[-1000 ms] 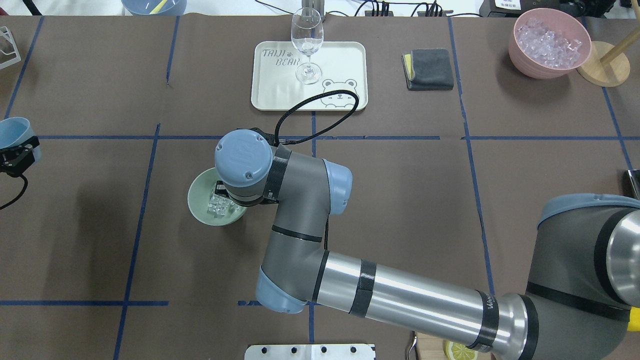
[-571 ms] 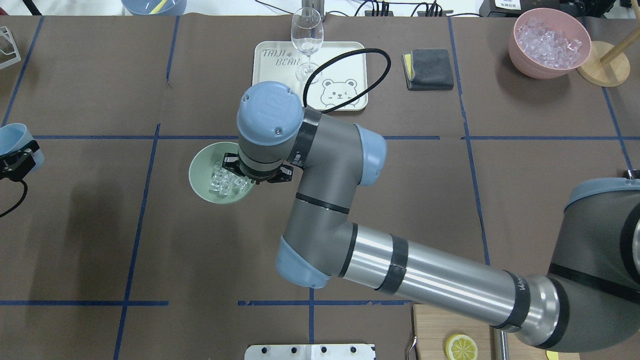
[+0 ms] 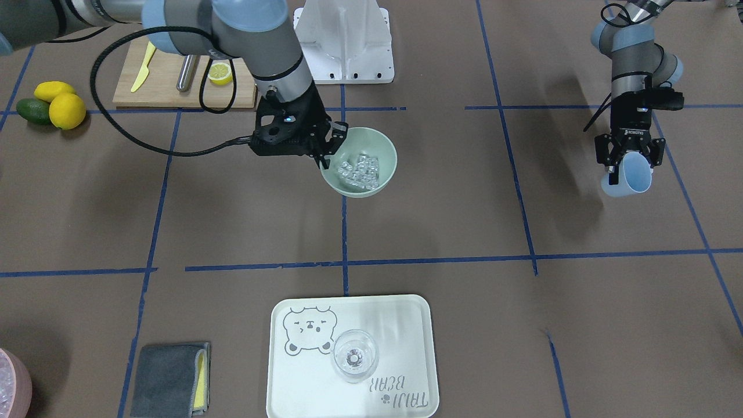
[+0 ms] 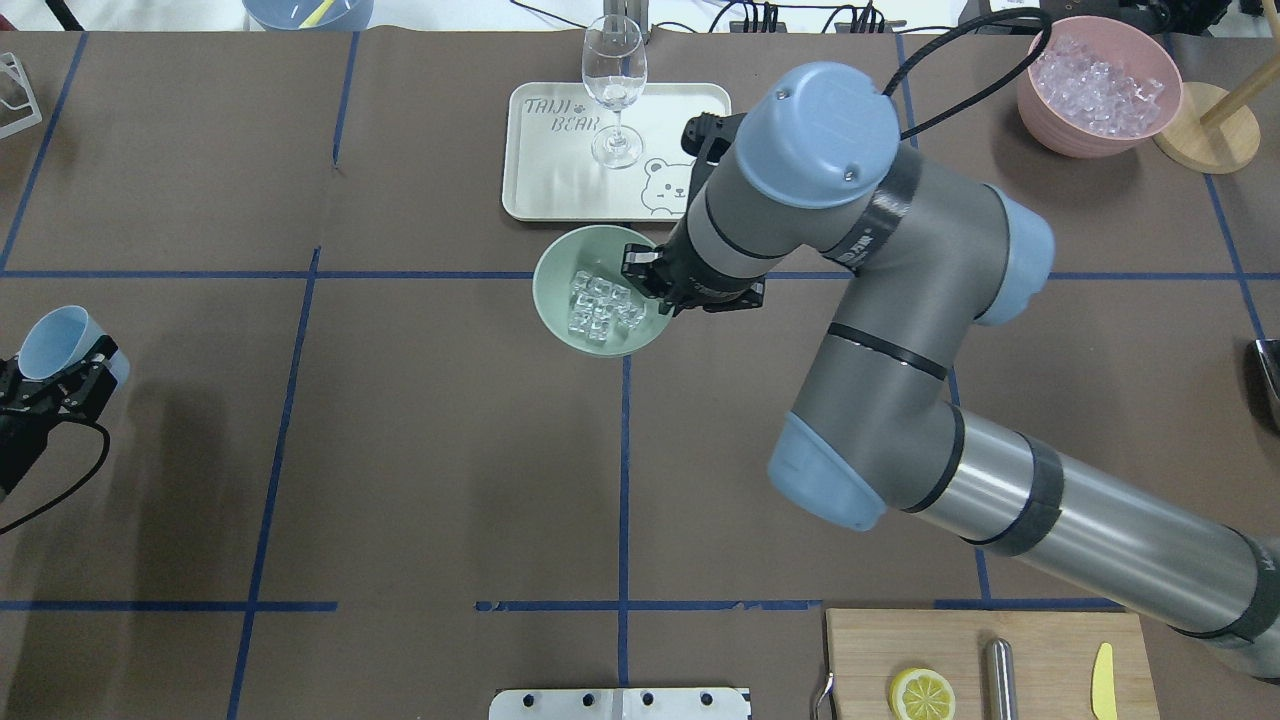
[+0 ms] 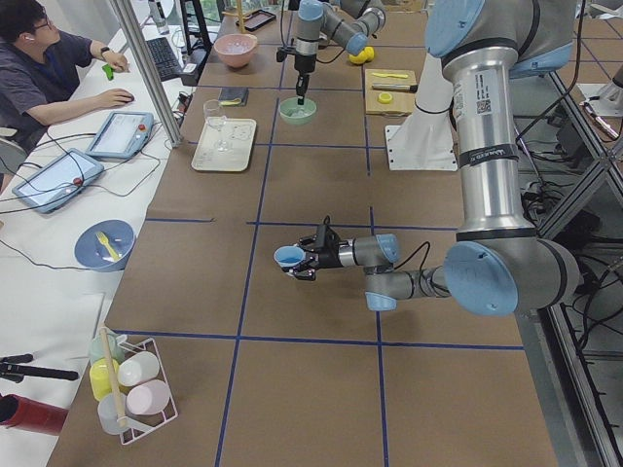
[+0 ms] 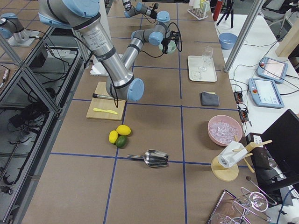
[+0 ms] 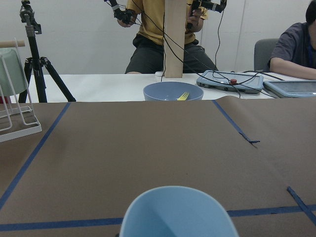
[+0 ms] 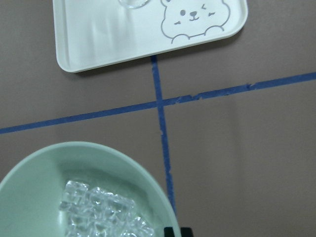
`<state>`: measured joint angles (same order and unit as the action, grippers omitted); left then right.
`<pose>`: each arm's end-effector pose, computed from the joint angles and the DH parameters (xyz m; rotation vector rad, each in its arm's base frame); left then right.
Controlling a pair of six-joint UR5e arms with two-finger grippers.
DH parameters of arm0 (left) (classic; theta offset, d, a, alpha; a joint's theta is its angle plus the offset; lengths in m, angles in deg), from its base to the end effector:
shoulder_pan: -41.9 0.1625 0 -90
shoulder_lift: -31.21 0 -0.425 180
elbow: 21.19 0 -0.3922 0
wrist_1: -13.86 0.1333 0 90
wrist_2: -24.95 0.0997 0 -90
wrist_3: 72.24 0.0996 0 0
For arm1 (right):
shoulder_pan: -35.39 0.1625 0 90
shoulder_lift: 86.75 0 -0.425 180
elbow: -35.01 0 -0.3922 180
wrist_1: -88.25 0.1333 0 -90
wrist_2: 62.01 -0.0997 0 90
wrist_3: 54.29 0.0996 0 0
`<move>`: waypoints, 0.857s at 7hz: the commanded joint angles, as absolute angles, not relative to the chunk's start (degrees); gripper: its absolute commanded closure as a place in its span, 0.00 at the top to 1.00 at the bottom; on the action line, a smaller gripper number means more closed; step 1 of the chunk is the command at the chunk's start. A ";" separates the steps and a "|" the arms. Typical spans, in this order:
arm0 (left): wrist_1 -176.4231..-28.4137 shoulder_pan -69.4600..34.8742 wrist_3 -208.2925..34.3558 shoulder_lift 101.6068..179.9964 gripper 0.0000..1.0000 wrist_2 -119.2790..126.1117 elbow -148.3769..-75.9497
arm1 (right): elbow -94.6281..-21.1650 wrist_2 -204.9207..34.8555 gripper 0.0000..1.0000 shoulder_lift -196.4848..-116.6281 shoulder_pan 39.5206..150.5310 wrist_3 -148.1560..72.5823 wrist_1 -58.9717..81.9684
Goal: Pour ice into bowl
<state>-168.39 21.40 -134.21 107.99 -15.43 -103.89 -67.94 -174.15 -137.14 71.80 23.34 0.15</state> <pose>0.2664 -0.3229 0.6393 1.1550 0.7541 -0.4305 -0.4602 -0.4584 0.1510 0.0626 -1.0022 0.2002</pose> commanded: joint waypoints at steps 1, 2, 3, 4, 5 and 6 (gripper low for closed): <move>-168.60 23.44 -135.17 108.02 0.02 -12.76 -103.46 | -70.89 -175.12 0.00 -140.97 74.50 21.74 0.00; -168.69 23.45 -135.08 108.02 0.14 -12.84 -103.46 | -71.07 -175.13 0.00 -141.59 75.29 21.22 0.00; -168.69 23.45 -134.91 108.02 0.43 -12.84 -103.37 | -72.12 -175.39 0.00 -142.72 76.17 19.30 0.00; -168.69 23.45 -134.82 108.02 0.83 -12.84 -103.37 | -73.17 -175.82 0.00 -144.04 77.13 18.84 0.00; -168.69 23.36 -134.73 107.94 1.00 -12.76 -103.37 | -73.62 -176.09 0.00 -144.92 77.75 17.10 0.00; -168.77 23.36 -134.73 107.94 1.00 -12.76 -103.37 | -74.06 -176.09 0.00 -146.15 78.02 16.30 0.00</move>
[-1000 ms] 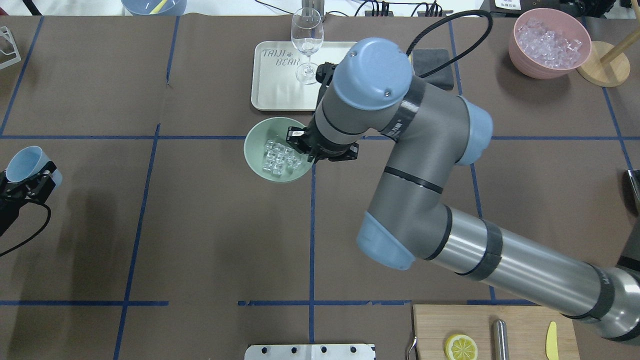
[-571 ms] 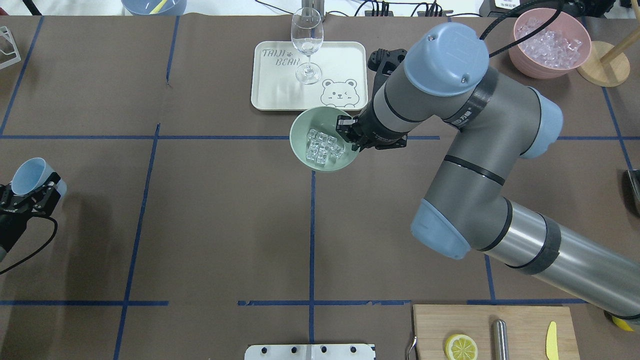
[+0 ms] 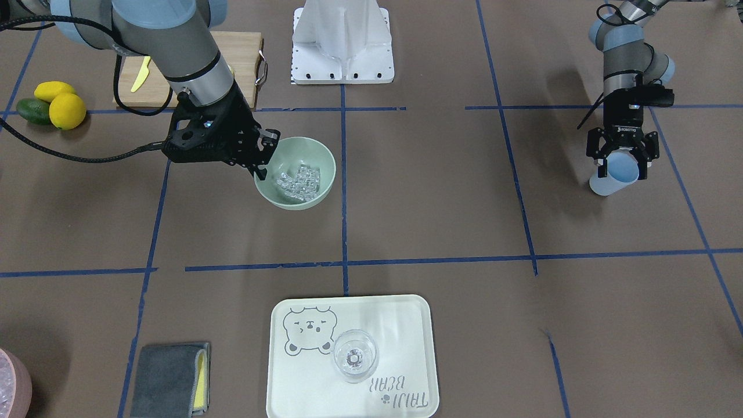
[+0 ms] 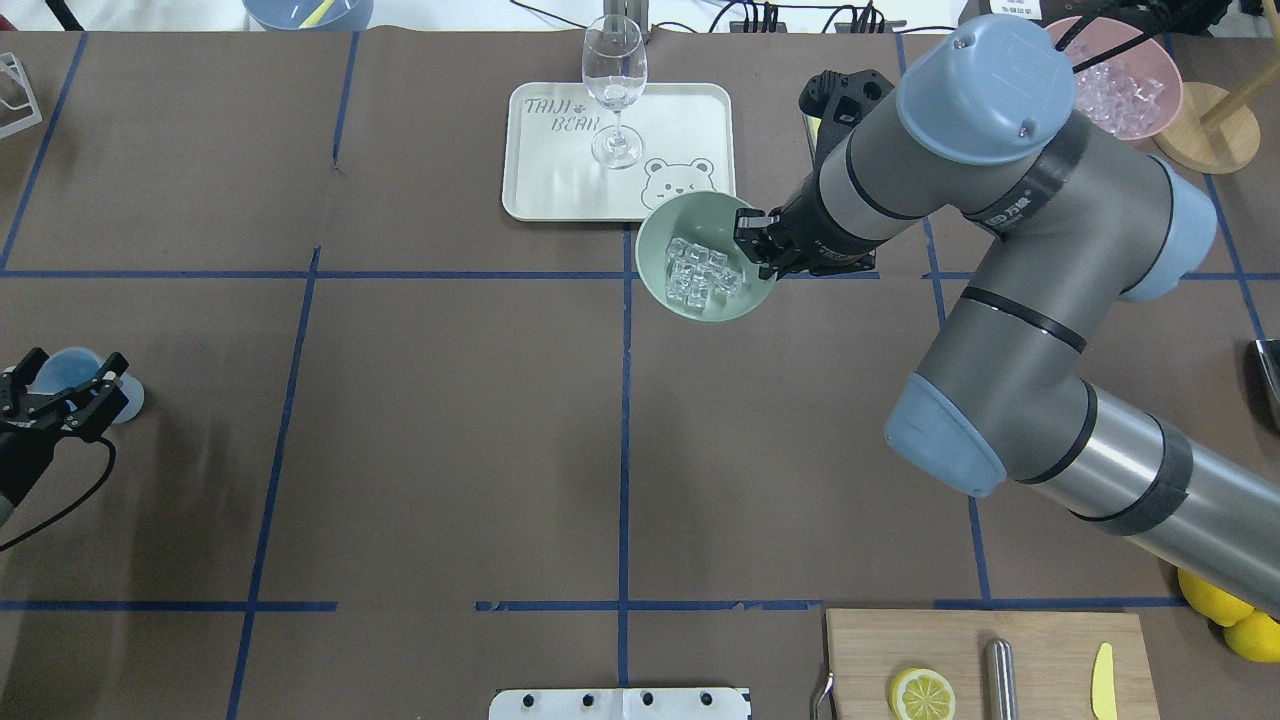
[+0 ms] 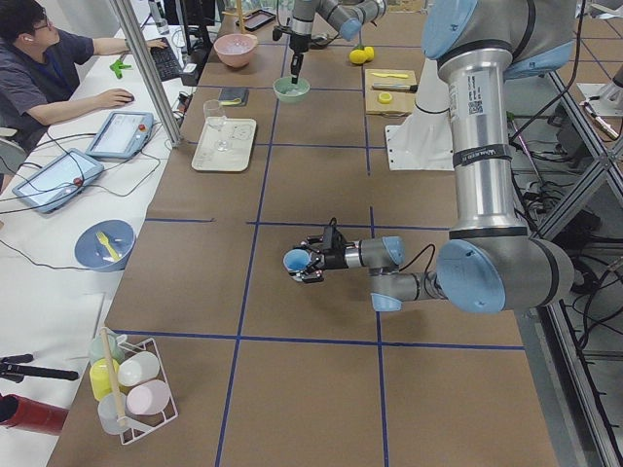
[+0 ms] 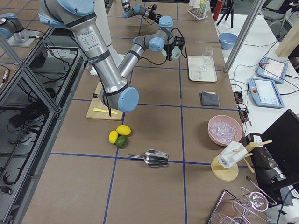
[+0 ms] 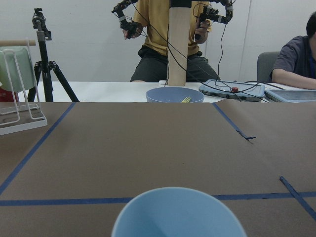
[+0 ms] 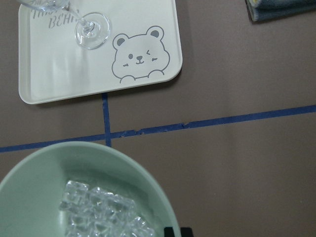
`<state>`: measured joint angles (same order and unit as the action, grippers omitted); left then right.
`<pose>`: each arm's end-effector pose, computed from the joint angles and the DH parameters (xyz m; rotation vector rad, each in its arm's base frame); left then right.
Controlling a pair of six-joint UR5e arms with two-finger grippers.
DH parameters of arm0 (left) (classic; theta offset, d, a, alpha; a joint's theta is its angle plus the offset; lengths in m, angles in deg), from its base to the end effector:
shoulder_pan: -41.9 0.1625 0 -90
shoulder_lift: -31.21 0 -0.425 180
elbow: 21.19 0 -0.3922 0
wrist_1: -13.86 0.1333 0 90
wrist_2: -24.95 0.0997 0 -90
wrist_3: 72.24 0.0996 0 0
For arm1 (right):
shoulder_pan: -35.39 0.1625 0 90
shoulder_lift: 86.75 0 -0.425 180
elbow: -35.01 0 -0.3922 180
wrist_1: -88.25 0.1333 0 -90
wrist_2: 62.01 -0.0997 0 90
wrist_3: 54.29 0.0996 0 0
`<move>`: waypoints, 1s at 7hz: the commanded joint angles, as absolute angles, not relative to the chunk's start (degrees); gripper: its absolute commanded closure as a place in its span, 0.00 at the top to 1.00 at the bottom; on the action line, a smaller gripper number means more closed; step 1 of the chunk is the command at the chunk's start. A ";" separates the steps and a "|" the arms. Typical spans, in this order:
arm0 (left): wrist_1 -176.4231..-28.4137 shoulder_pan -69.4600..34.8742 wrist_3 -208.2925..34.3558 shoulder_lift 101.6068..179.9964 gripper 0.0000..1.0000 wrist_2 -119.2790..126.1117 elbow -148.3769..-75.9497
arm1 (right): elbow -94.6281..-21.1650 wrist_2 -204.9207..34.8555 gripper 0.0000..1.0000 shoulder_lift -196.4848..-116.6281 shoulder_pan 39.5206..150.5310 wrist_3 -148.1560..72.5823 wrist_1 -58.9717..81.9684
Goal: Pour ice into bowl
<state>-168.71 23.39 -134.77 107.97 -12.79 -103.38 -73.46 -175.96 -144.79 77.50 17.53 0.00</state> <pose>0.2723 -0.3148 0.6418 1.1684 0.7515 -0.4370 -0.3887 -0.4765 0.1978 0.1145 -0.9709 0.1937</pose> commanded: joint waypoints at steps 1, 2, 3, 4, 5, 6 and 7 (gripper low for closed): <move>-168.86 23.27 -134.64 107.94 1.00 -12.84 -103.55 | -74.06 -176.09 0.00 -146.42 78.37 15.42 0.00; -168.86 23.10 -133.60 107.85 1.00 -13.45 -104.33 | -74.41 -176.09 0.00 -147.38 78.46 14.71 -0.08; -169.04 22.83 -129.50 107.15 1.00 -15.55 -107.21 | -75.20 -176.09 0.00 -148.87 78.63 13.92 -0.17; -169.04 22.57 -126.84 103.93 1.00 -18.96 -112.37 | -76.94 -176.09 0.00 -151.85 78.72 13.05 -0.09; -168.95 20.83 -124.82 102.94 1.00 -23.35 -114.43 | -79.14 -176.01 0.00 -156.14 79.25 9.82 0.52; -168.86 16.46 -120.71 103.01 1.00 -27.91 -115.05 | -81.16 -175.40 0.00 -161.49 79.69 7.44 0.79; -168.52 11.37 -117.10 103.19 1.00 -33.62 -116.28 | -82.14 -175.48 0.00 -165.02 81.00 4.54 0.88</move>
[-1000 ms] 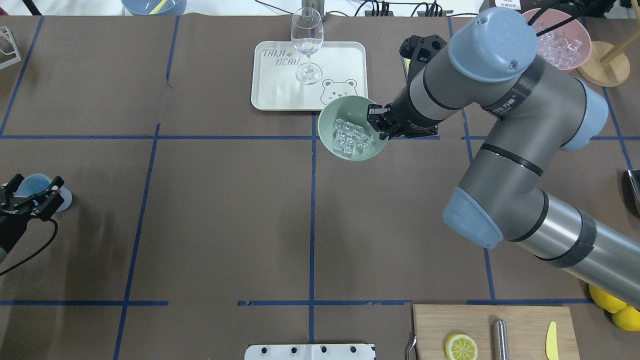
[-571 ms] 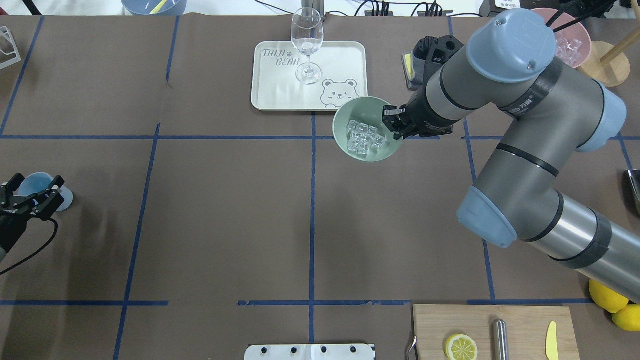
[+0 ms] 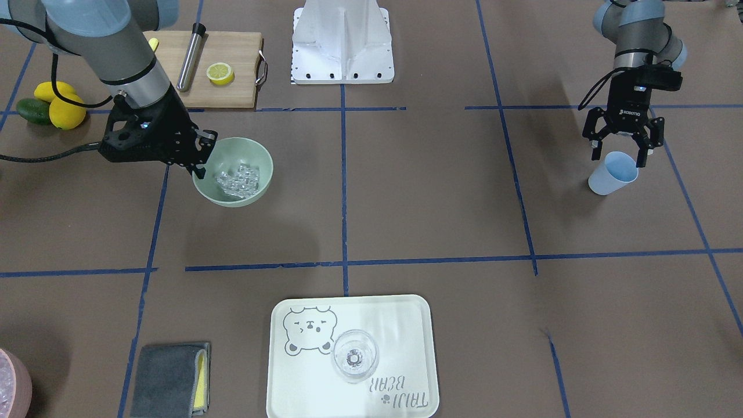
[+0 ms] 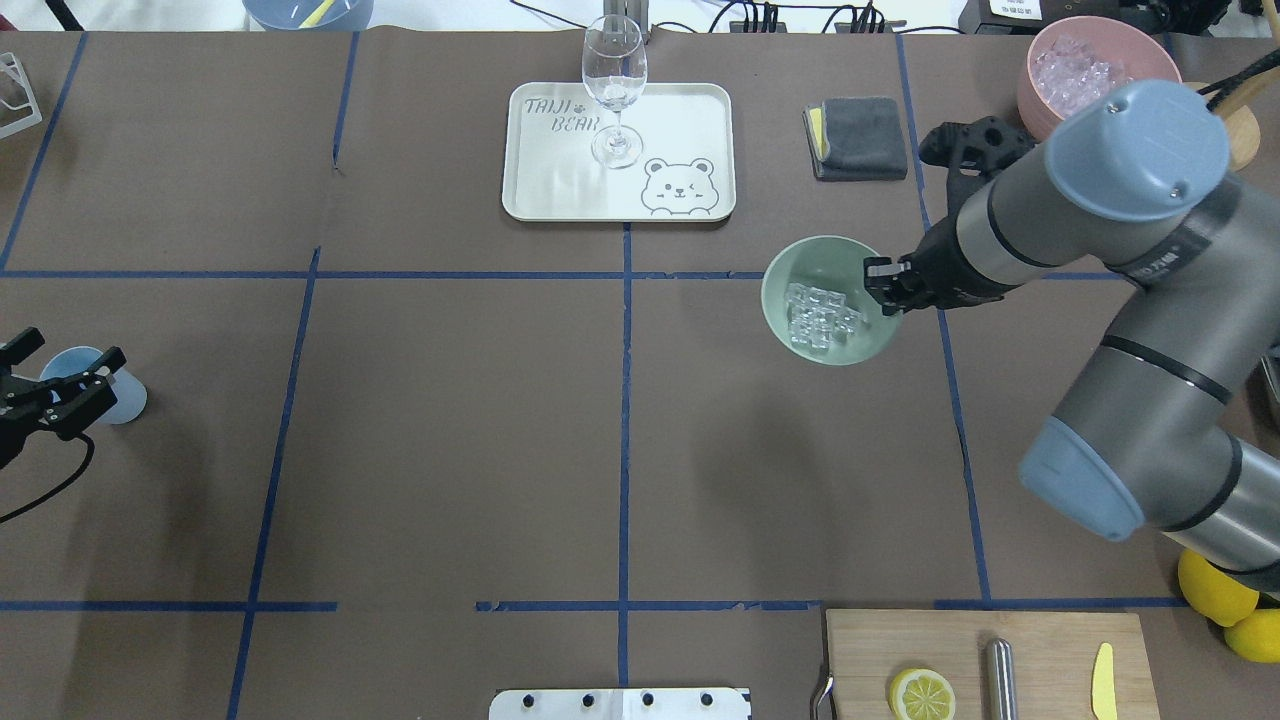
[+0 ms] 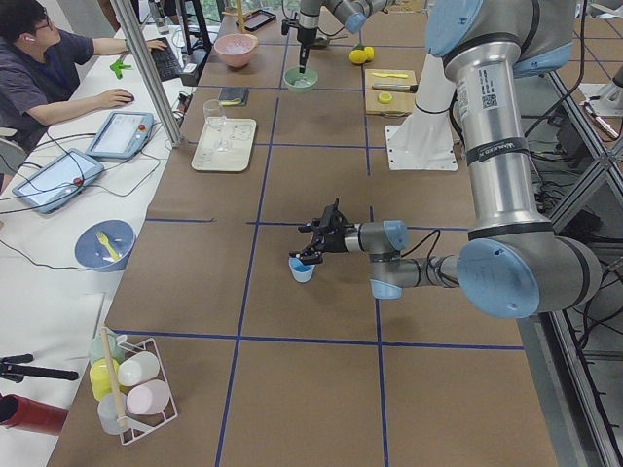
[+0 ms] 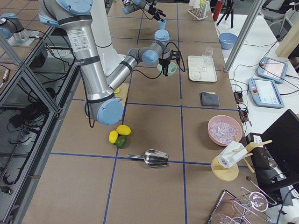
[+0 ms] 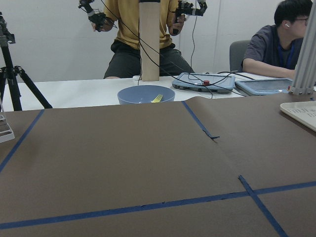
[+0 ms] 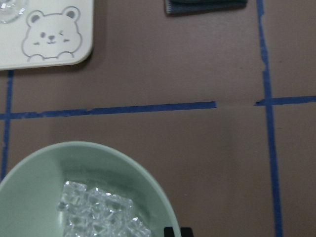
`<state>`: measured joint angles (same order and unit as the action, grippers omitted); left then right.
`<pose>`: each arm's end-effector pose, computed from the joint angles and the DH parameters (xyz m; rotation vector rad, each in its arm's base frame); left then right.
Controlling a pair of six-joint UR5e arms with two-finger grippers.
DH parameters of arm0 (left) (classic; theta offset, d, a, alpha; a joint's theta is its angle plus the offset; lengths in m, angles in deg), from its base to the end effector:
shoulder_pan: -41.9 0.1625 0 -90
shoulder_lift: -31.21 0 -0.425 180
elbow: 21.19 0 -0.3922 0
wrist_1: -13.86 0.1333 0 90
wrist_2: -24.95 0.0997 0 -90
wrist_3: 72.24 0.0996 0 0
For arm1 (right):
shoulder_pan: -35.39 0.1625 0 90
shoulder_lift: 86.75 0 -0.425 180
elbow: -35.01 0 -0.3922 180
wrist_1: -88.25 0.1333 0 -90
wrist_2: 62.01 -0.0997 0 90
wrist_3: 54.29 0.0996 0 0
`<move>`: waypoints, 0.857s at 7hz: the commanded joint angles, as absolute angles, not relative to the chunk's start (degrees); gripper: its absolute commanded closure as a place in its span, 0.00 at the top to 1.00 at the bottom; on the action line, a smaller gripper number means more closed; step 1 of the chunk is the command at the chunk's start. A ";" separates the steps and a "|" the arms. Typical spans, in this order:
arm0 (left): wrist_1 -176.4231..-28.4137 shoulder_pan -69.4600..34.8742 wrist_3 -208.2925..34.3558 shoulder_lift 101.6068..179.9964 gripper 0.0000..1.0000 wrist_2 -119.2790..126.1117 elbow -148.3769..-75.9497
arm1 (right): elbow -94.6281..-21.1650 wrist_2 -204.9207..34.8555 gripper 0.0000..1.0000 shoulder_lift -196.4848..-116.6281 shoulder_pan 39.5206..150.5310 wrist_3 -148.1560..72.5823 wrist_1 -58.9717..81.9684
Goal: Pour ice into bowl
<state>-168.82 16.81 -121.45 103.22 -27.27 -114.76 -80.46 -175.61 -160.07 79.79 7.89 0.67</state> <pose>0.2309 -0.3227 0.5828 1.1679 0.7952 -0.2228 -0.3260 -0.4501 0.3015 0.1360 -0.8492 0.1112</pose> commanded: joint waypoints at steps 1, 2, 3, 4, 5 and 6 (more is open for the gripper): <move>-167.55 4.88 -113.15 103.28 1.00 -42.37 -117.94 | -82.32 -175.30 0.00 -170.28 81.36 1.90 4.54; -161.54 -5.80 -107.71 104.32 1.00 -56.30 -118.40 | -81.02 -175.48 0.00 -178.60 82.93 0.48 14.58; -159.57 -11.04 -103.57 106.07 1.00 -62.61 -118.31 | -78.05 -177.30 0.00 -183.29 85.81 -2.75 21.99; -156.15 -11.53 -103.01 106.26 1.00 -63.46 -118.40 | -74.45 -178.19 0.00 -185.78 87.76 -5.31 25.54; -154.03 -11.53 -102.91 106.27 1.00 -63.47 -118.40 | -72.06 -178.64 0.00 -186.67 89.34 -5.51 28.02; -153.66 -11.80 -101.43 106.18 1.00 -63.47 -118.31 | -69.43 -178.90 0.00 -186.85 89.79 -5.68 28.21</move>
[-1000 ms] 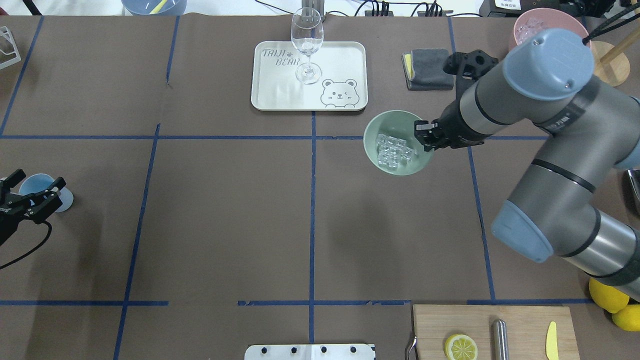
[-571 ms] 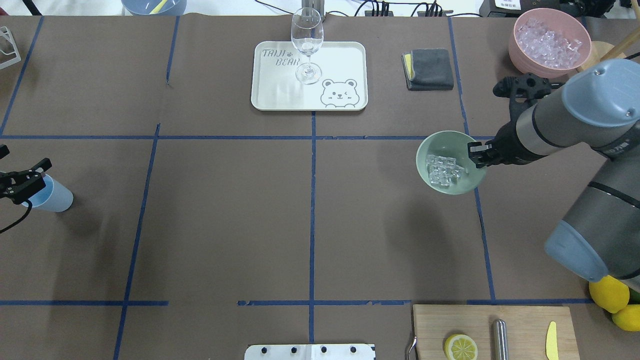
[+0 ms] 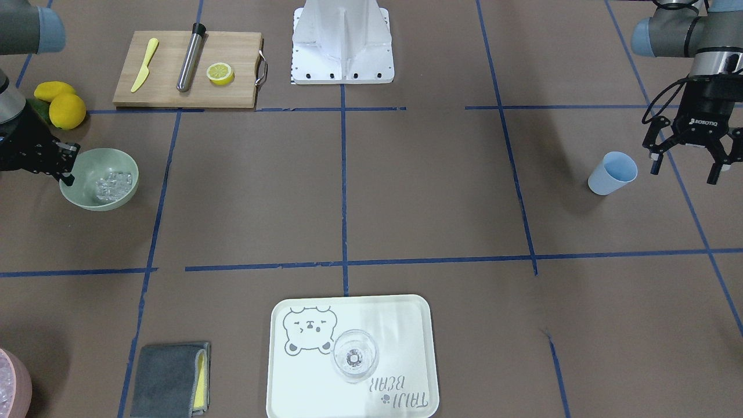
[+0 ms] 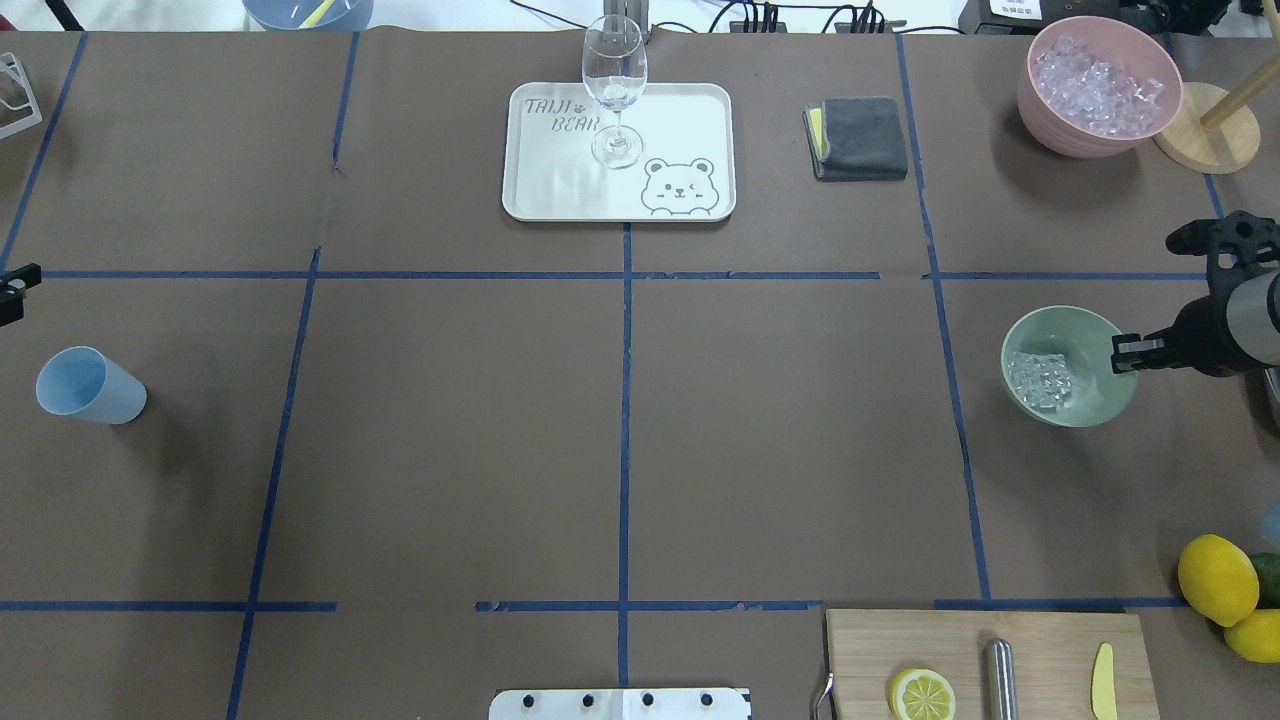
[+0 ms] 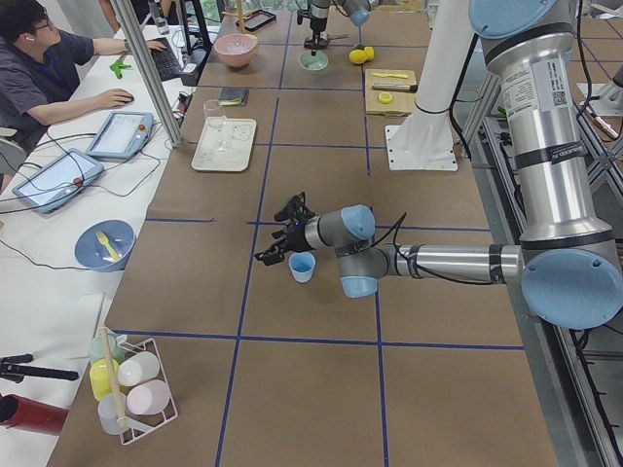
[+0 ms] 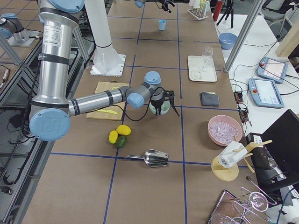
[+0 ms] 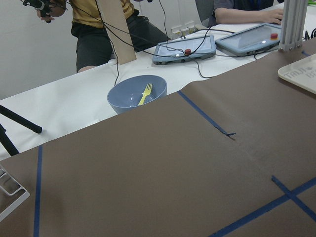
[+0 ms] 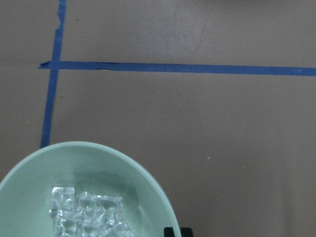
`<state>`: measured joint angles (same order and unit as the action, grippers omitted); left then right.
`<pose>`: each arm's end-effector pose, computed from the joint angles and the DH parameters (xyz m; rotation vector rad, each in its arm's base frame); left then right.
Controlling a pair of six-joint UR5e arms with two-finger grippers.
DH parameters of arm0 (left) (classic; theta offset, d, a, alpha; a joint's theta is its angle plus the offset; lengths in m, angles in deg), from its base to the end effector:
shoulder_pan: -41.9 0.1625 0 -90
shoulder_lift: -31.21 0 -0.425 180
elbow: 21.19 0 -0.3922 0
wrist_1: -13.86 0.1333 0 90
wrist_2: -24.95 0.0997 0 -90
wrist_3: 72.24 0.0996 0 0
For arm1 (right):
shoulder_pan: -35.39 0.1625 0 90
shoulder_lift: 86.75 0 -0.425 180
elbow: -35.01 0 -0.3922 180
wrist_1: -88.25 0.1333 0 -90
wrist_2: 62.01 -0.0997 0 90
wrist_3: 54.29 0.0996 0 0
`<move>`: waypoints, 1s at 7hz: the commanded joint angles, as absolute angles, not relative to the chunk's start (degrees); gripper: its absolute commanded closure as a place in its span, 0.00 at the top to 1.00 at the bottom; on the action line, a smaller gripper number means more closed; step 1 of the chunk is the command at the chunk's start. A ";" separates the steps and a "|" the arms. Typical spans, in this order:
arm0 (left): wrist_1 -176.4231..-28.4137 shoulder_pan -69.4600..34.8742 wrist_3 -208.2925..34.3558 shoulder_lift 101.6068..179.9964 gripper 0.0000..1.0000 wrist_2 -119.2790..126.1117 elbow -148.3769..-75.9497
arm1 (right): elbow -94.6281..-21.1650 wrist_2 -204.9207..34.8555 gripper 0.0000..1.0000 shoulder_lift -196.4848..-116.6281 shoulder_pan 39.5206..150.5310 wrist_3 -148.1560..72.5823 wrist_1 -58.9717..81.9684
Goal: Pour ice into bowl
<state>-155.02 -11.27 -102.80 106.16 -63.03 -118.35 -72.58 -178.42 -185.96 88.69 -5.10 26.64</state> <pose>0.1331 -0.4060 0.5649 1.0480 0.6620 0.0732 -0.1995 -0.4166 0.5366 0.1581 -0.7544 0.0592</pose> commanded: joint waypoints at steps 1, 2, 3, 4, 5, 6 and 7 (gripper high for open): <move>-153.66 -11.89 -100.98 106.18 1.00 -63.47 -118.23 | -68.10 -178.91 0.00 -186.86 90.76 -5.95 28.22; -153.66 -11.97 -100.98 106.09 1.00 -63.38 -118.14 | -66.52 -178.99 0.28 -186.33 91.55 -6.04 28.22; -153.66 -12.15 -100.89 106.09 1.00 -63.47 -118.14 | -65.81 -179.08 0.99 -186.07 92.86 -8.91 28.22; -153.66 -12.15 -100.89 106.09 1.00 -63.47 -117.96 | -65.71 -182.56 1.00 -186.07 98.18 -16.25 27.26; -153.40 -12.15 -100.89 105.92 1.00 -64.34 -117.53 | -65.63 -185.90 1.00 -186.07 102.93 -24.76 22.90; -148.87 -14.06 -100.89 106.09 1.00 -69.05 -117.52 | -65.62 -185.33 1.00 -185.37 106.46 -36.59 17.72; -144.56 -19.57 -99.59 106.79 1.00 -78.66 -117.70 | -65.45 -185.41 1.00 -184.93 110.33 -43.41 13.84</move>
